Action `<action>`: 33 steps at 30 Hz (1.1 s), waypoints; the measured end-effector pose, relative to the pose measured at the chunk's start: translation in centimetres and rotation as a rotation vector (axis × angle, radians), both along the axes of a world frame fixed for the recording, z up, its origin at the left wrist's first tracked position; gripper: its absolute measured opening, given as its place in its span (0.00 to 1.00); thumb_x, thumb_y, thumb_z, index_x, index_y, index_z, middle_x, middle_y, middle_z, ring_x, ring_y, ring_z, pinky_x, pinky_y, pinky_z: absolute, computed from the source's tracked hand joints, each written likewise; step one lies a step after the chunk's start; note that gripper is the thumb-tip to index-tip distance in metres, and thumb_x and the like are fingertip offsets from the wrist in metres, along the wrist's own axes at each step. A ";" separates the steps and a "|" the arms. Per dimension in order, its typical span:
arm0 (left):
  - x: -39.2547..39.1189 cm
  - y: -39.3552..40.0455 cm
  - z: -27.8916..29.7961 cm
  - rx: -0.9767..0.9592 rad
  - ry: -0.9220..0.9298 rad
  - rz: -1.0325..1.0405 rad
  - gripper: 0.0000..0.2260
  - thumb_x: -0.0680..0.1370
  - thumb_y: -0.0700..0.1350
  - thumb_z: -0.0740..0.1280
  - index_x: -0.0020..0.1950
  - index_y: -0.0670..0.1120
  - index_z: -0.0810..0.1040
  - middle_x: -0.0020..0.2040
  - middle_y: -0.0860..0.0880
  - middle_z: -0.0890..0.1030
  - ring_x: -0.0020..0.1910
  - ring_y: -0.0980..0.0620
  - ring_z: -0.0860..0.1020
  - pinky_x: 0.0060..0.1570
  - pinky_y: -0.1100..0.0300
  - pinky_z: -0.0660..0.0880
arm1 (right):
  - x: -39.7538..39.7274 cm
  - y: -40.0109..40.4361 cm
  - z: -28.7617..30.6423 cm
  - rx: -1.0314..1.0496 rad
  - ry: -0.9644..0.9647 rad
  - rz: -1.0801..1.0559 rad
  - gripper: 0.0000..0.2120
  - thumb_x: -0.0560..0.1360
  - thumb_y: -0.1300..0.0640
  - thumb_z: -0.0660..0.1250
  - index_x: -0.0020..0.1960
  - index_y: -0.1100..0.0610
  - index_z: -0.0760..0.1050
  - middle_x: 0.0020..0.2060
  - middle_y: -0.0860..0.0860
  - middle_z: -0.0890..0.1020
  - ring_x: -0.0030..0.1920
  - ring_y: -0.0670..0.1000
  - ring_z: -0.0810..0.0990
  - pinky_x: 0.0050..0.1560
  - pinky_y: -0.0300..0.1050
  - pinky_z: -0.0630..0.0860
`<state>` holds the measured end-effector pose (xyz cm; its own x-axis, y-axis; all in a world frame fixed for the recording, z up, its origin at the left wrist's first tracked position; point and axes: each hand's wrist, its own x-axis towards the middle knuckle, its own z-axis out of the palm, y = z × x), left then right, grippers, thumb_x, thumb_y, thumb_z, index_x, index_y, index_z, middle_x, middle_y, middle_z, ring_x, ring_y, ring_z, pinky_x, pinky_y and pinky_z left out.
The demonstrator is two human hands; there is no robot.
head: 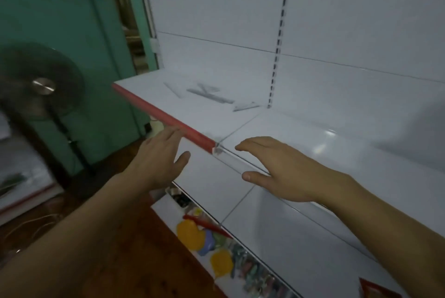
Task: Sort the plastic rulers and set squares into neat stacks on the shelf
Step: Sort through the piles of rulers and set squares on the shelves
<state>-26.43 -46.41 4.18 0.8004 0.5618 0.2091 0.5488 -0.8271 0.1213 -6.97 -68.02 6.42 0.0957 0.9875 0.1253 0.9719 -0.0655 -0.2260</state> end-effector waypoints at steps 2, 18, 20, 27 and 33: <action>-0.7 3.0 -0.2 -0.023 0.020 0.048 0.26 0.82 0.56 0.58 0.79 0.49 0.60 0.79 0.50 0.62 0.77 0.50 0.61 0.74 0.46 0.61 | -0.2 3.5 -0.2 -0.017 0.014 0.061 0.25 0.81 0.40 0.61 0.75 0.45 0.62 0.71 0.41 0.69 0.69 0.43 0.65 0.71 0.45 0.66; 7.3 27.1 1.7 -0.108 0.030 0.097 0.27 0.83 0.53 0.59 0.81 0.53 0.54 0.82 0.52 0.53 0.80 0.49 0.53 0.77 0.48 0.54 | 6.5 29.6 -1.7 -0.186 0.020 0.171 0.27 0.81 0.38 0.58 0.78 0.38 0.56 0.80 0.48 0.55 0.79 0.48 0.51 0.77 0.56 0.58; 8.5 29.5 1.0 -0.108 0.064 0.057 0.25 0.84 0.51 0.59 0.80 0.53 0.57 0.81 0.52 0.54 0.80 0.50 0.53 0.77 0.48 0.54 | 7.6 30.9 -2.4 -0.217 0.057 0.139 0.28 0.81 0.37 0.58 0.78 0.39 0.55 0.80 0.48 0.55 0.79 0.47 0.51 0.78 0.55 0.57; 17.3 38.7 -1.2 -0.066 0.259 -0.246 0.23 0.83 0.47 0.61 0.78 0.54 0.61 0.80 0.50 0.56 0.79 0.50 0.53 0.76 0.47 0.56 | 13.5 33.2 -3.1 -0.240 0.075 -0.220 0.32 0.81 0.39 0.60 0.80 0.48 0.55 0.77 0.46 0.60 0.76 0.49 0.59 0.76 0.51 0.61; 23.6 45.3 -1.2 -0.087 0.412 -0.600 0.26 0.80 0.49 0.68 0.76 0.57 0.64 0.74 0.55 0.63 0.71 0.53 0.63 0.70 0.51 0.63 | 14.8 38.3 -4.2 -0.261 0.019 -0.615 0.24 0.80 0.41 0.60 0.72 0.51 0.65 0.68 0.51 0.69 0.67 0.55 0.68 0.66 0.57 0.70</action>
